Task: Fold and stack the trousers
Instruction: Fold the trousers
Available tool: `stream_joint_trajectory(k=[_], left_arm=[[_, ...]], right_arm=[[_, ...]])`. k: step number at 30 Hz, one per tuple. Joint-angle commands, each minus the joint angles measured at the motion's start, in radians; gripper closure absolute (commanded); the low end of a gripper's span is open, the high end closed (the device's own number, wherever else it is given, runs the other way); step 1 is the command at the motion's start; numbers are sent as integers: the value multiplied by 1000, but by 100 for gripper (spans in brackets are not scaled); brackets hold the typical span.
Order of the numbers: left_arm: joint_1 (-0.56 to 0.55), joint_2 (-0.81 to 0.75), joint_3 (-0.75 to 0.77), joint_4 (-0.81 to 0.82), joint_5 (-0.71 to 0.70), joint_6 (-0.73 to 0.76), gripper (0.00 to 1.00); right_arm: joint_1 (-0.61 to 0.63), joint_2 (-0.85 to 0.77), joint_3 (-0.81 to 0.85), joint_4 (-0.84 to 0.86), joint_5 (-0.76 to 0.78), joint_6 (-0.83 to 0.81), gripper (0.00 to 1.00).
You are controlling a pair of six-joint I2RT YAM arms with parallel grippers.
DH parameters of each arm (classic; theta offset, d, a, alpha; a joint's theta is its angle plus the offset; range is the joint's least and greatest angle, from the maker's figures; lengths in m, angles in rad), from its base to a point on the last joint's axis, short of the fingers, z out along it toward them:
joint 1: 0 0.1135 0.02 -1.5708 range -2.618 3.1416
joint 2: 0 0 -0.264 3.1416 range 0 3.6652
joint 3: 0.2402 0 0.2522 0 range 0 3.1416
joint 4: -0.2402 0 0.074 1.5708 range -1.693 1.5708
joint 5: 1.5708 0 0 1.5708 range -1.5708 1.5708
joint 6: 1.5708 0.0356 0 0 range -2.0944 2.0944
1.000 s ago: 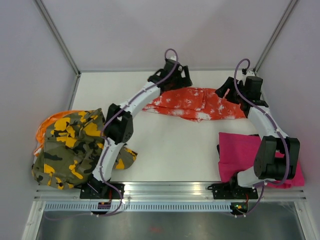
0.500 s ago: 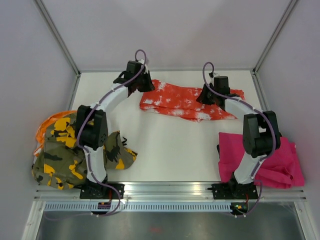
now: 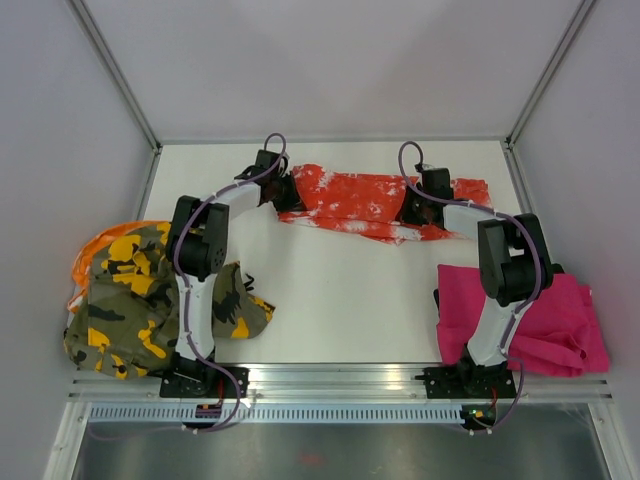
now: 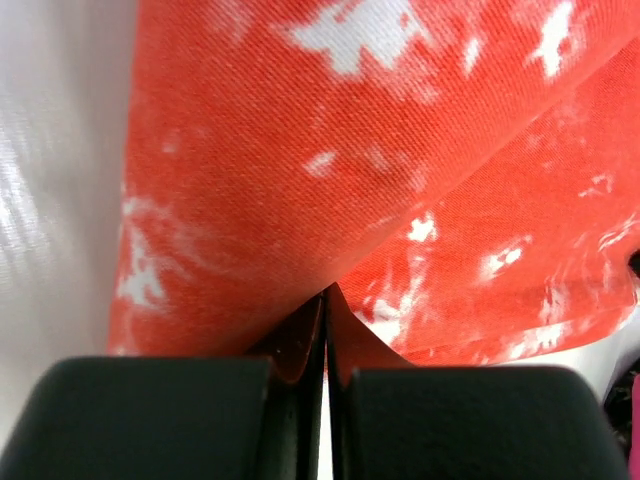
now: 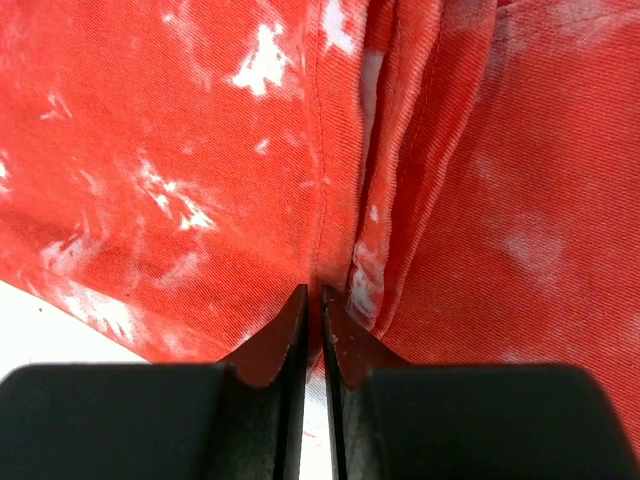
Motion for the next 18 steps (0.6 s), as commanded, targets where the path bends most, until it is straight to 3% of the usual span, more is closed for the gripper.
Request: stream_joint_trajectory(k=[1,5,7,9,10,12,14,18], left_arm=[[35,-33,-32,-50,-6,37,97],[34,-133,-15,-61,58,89,87],[32,-200,-9,-61,47,126,78],[35,-240,-1,-63,33,146,57],[34,-272,2,-64,30,166,43],[35,-297,1,-67,24,189,33],[35,-322,-4,-75,6,199,26],[45,-339,-33,-93,-13,219,24]], right_arm=[[3,-11,17,-68,22,-32,82],[3,-69,129,-117,-8,-44,66],[3,-103,166,-141,13,-49,47],[3,-111,221,-172,57,-64,32],[3,-105,252,-181,68,-78,29],[3,-79,276,-203,108,-106,24],[3,-51,304,-223,126,-115,24],[1,26,315,-229,157,-103,24]])
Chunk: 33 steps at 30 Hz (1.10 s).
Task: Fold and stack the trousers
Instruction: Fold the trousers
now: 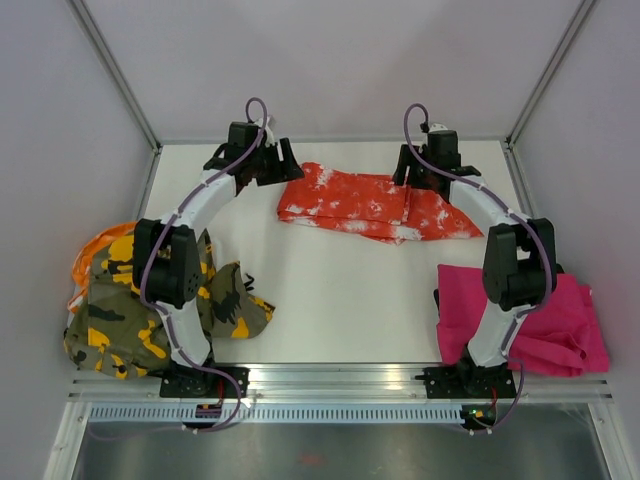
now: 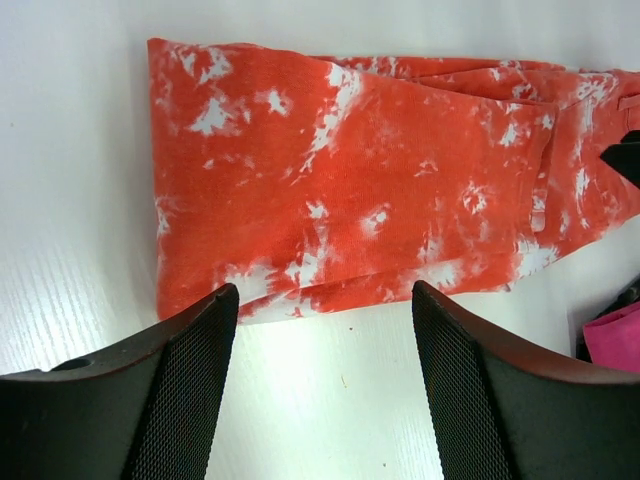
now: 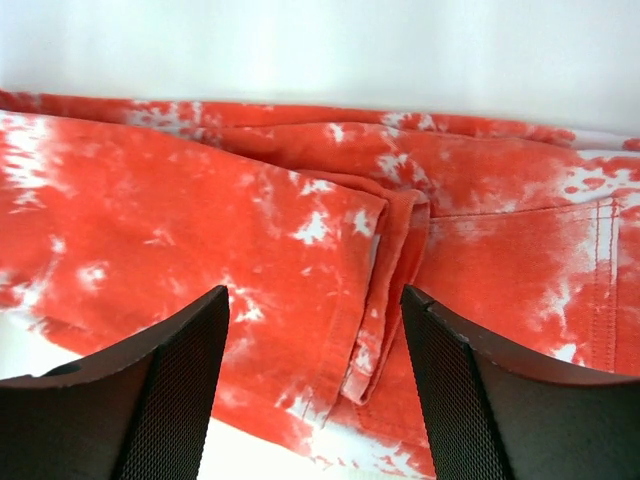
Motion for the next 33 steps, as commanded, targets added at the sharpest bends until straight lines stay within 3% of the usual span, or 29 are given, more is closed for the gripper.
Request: stream_joint_trajectory(k=[1,10,13,14,15,17,19,25,33], left_arm=[[15,-25,-22,-28,-28,66,24],[57,-55,-82,-56,-34,89,25],[70,-72,-100,-63,-34,99,25],[74,-80,-107,-65,-37,102,25],[76,-84,-113,-65,-40,106,25],[84,-101,-126,-69,-46,106,25],[88,-117,-134,-72,-40,103,25],[125,-131,-142,-71,-40,44,25],[306,-108,-212,-8,67,-110,26]], right_arm=[[-2,82,22,-54,55,-11,24],[-2,199,59,-54,7,25,37],[-1,210,68,-54,-16,26,59],[-1,208,71,-54,-22,28,73],[1,199,72,-54,-22,28,80],[10,182,83,-52,-22,37,93],[31,150,108,-52,-24,40,99],[134,138,307,-37,-146,113,100],[313,323,756,29,-264,323,100]])
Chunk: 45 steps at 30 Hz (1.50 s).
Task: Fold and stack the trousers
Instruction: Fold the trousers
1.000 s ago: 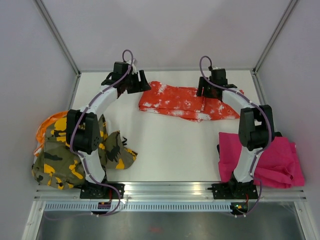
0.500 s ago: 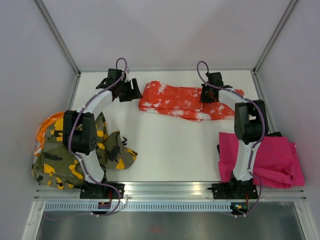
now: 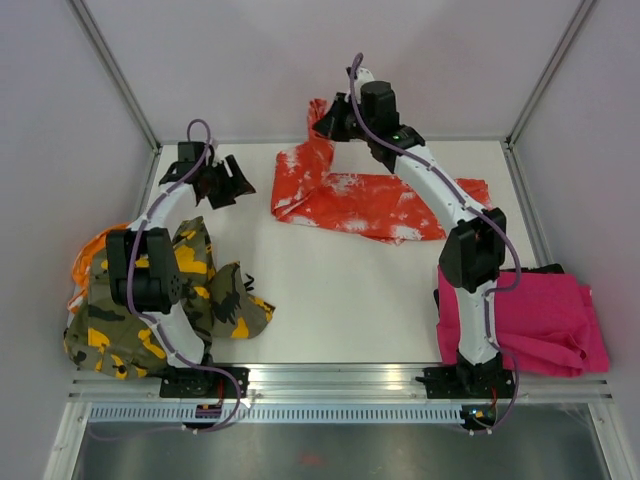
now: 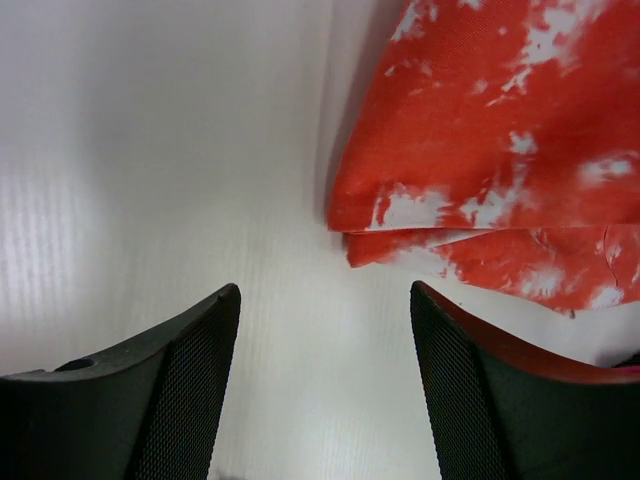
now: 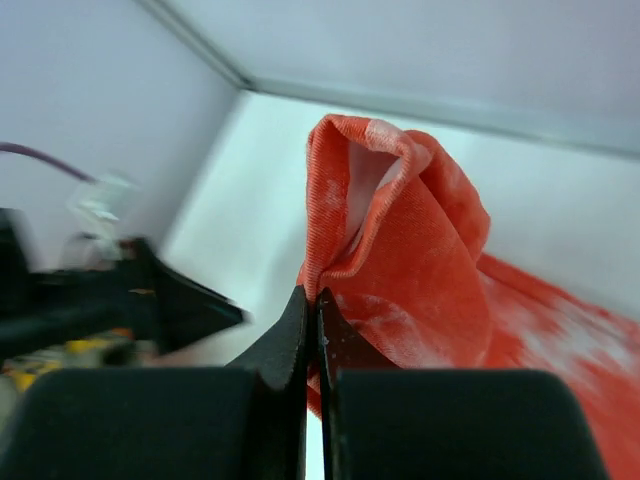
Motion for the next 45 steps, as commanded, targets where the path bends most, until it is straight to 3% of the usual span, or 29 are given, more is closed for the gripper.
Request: stream_joint_trajectory(k=[1,5,11,14,19,23,27,33,36,39,41,45], left_arm=[[88,-12,-33,56,54,-87,26],[163,-15,-58,73,62,-105,27],[212,-26,-46,78,90,-101,27],[214,-34,-43,79,93,-90,27],[214,-32,-41,85,137,-85,28],[214,-23,-47,93,151,-87,30],[205,-24,-52,101,162,-79,32],[107,-56,-67,105,111,12,32],[-24,-87,-86,105,-5,95,32],[-154,-148,-148,137,-230,114,31],[-185,-243,-262,255,-252,99,32],[-248,-394,-446,496,-161,-18,36]], right_arm=[[62,87,174,119,-101,162,100],[94,177,246,329,-167,276,100],[108,317,365,328,-197,344,100],[110,273,270,262,-152,272,100],[108,100,70,115,61,97,100],[78,-11,-115,87,148,69,100],[55,-60,-171,46,174,43,100],[44,-44,-22,18,122,11,100],[45,-24,106,9,112,-11,100],[45,8,215,9,90,-25,100],[44,27,277,9,73,-17,100],[47,61,309,15,1,52,100]])
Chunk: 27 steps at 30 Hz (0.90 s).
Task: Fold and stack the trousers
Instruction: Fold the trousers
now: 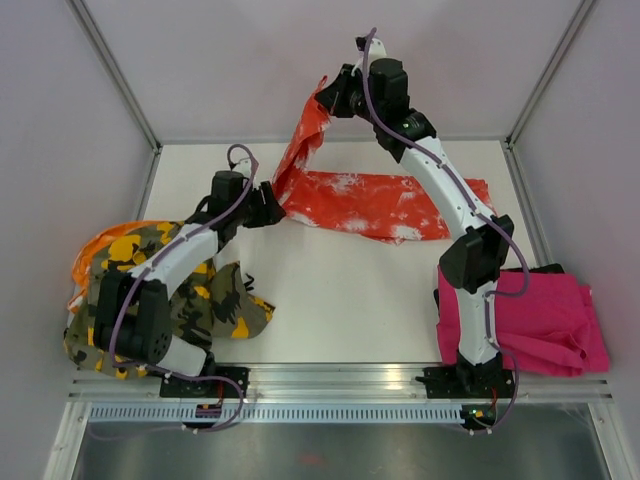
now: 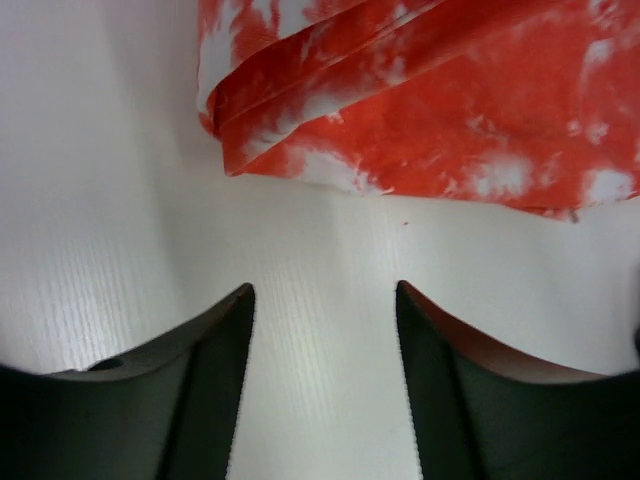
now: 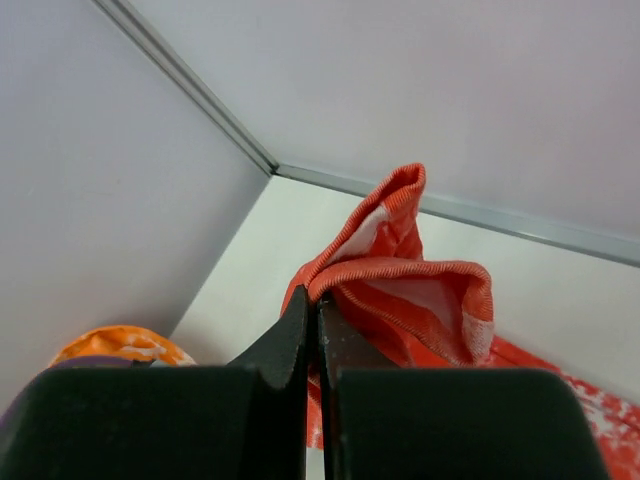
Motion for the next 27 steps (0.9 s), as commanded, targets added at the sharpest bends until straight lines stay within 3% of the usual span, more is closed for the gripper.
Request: stream_joint_trajectory(k=[1,6,7,9,12,16,20,23,25,27], left_arm=[[-25,-122,-140,309,-27,-74,45],[-194,-110,-264,708,-160,-108,70],[-208,-90,-267,748,-171,-101,83],[-241,-29,-257,852,-187,-50,98],[-275,49,-252,986,-190,46,98],[-286,174,-209,1078,-317,69,98],[-303,310,-78,1054,-215,73,98],[-338,384,18,970,-236,194,98],[-372,413,82,907,-356,263,98],[-381,464,174,760,-571,337,98]], right_arm=[[6,41,29,34,-81,53,100],[24,16,-31,43,-80,73,100],[30,13,-42,43,-76,75,100],[30,10,-51,44,-76,81,100],[32,18,-51,53,-71,95,100],[42,33,-48,64,-94,159,100],[53,30,-57,87,-94,194,100],[53,32,-48,109,-86,213,100],[53,33,-33,110,-88,217,100],[56,30,-31,124,-109,242,100]])
